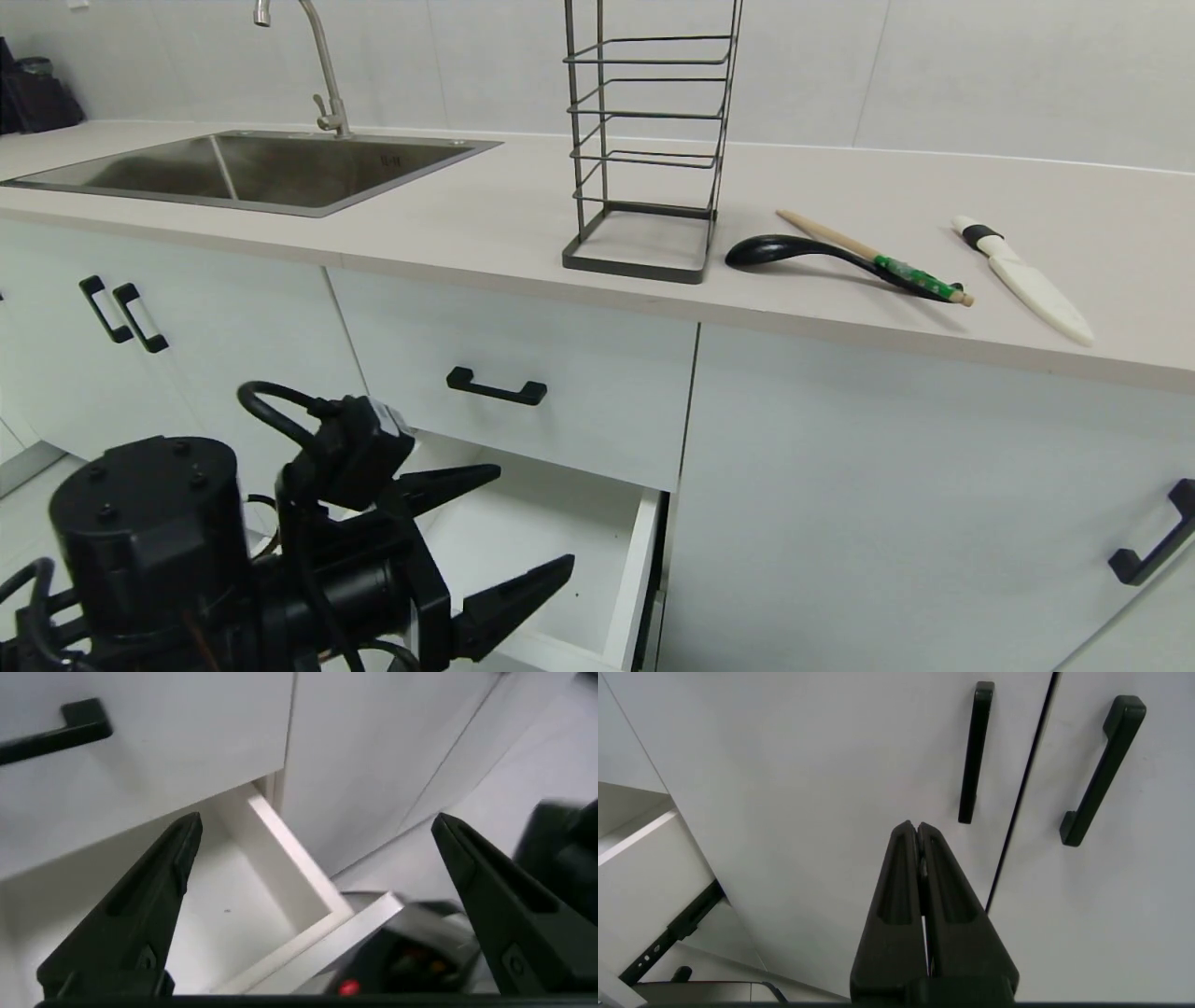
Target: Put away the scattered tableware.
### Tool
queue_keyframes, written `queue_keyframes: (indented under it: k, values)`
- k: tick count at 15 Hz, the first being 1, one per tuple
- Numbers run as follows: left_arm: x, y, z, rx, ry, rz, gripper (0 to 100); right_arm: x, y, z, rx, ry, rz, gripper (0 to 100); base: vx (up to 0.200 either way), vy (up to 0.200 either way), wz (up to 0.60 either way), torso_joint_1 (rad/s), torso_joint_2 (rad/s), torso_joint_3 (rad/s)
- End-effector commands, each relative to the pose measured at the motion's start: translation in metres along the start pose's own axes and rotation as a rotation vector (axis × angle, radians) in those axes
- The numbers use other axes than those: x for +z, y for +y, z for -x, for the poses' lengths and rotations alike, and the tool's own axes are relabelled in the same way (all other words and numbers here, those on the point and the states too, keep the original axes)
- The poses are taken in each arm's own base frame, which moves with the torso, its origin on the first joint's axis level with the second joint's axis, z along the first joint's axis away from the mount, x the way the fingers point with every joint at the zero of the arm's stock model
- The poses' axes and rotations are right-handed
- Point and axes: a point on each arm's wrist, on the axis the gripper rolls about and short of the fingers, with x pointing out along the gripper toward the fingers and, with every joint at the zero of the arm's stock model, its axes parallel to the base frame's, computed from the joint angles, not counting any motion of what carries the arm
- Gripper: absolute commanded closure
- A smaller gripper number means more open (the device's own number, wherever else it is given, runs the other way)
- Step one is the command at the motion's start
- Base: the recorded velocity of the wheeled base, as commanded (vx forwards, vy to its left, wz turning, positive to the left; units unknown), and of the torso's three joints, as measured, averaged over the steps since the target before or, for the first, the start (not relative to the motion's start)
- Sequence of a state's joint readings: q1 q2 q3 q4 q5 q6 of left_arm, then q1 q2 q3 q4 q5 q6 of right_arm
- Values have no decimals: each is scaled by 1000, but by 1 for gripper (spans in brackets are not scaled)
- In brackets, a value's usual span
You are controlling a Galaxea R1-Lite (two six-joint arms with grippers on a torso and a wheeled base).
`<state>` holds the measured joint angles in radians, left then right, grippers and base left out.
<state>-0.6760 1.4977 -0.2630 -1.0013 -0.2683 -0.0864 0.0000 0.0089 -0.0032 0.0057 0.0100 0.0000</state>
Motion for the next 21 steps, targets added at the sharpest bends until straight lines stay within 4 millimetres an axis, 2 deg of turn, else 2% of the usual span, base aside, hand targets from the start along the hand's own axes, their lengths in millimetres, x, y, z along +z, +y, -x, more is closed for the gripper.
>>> queue_keyframes:
  k: [1,4,5,6,8,13,17,18,21]
  values:
    - [0,14,15,12,-29,55,0,0,0,0,-1,1,0,100,0,0,0,0,0,0]
    - [-15,12,32,69,-33,-47,0,0,0,0,1,2,0,100,0,0,0,0,0,0]
    - [-19,14,47,133,-46,-103,0,0,0,0,-1,2,0,100,0,0,0,0,0,0]
    - [-20,15,53,156,-53,-110,0,0,0,0,-1,2,0,100,0,0,0,0,0,0]
    - [-25,22,81,295,-81,-143,0,0,0,0,-1,1,0,100,0,0,0,0,0,0]
    - [-23,15,110,389,-141,-153,0,0,0,0,1,1,0,100,0,0,0,0,0,0]
    - [-31,-8,148,464,-225,-184,0,0,0,0,1,1,0,100,0,0,0,0,0,0]
    - [-40,-21,163,487,-268,-206,0,0,0,0,1,1,0,100,0,0,0,0,0,0]
    - [-57,-43,186,507,-356,-245,0,0,0,0,-1,2,0,100,0,0,0,0,0,0]
